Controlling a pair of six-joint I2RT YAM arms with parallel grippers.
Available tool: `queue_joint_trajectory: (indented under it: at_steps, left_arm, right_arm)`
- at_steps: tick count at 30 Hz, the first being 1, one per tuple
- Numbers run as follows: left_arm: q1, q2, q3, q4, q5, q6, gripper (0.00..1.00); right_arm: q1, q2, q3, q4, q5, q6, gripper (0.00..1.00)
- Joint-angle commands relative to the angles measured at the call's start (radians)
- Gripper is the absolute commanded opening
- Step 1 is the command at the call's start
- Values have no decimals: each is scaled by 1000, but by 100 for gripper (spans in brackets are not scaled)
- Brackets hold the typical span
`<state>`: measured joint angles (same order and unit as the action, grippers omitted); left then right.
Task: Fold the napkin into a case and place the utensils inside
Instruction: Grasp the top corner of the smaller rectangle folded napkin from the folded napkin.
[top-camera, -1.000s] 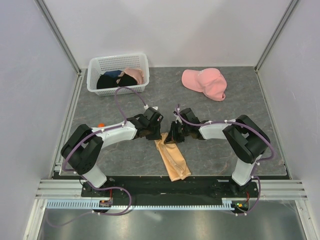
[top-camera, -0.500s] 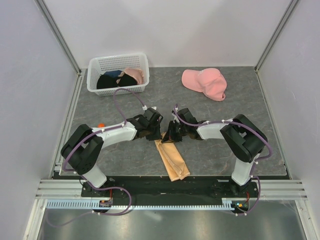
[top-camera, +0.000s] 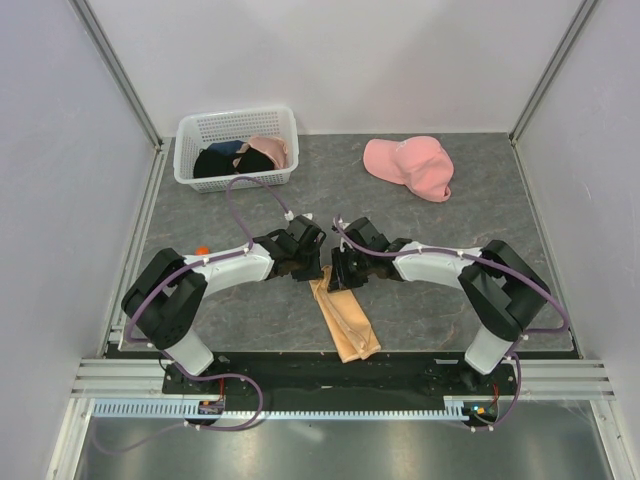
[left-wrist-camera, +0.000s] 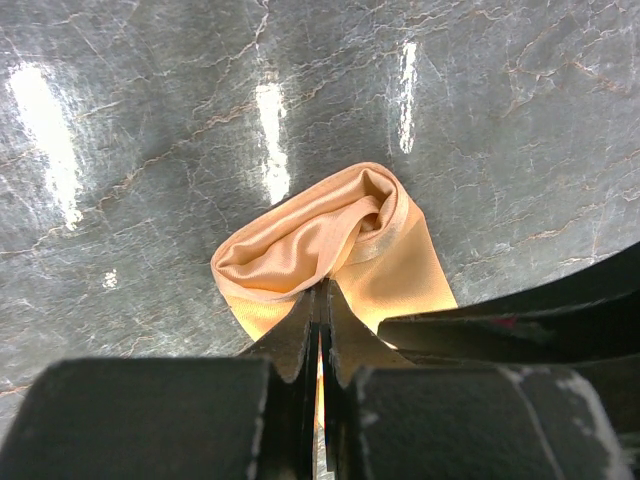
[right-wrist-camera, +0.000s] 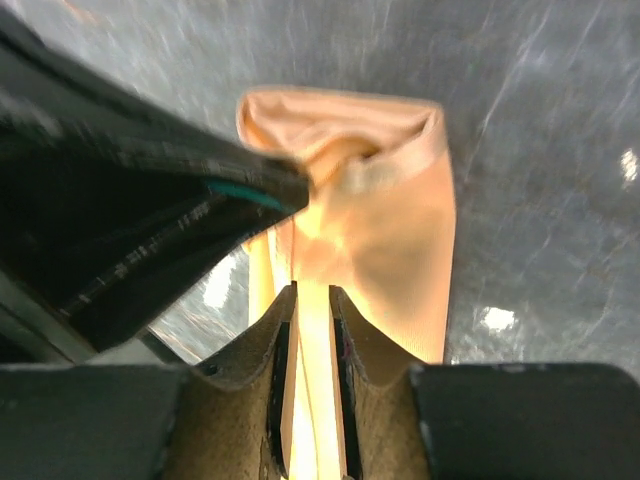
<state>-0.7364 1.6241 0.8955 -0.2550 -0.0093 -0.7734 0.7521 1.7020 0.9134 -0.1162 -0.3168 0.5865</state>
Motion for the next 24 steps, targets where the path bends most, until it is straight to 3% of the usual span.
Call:
queue_joint_trajectory:
  at_steps: [1,24]
  left_arm:
    - [-1,-23,14,-1,-4,-33,2]
    - [9,-75,-102,94,17,-148,2]
  right_arm:
    - [42,-2,36,-69,51,-76,26]
    - [210,71,108,-100,346,-122,40]
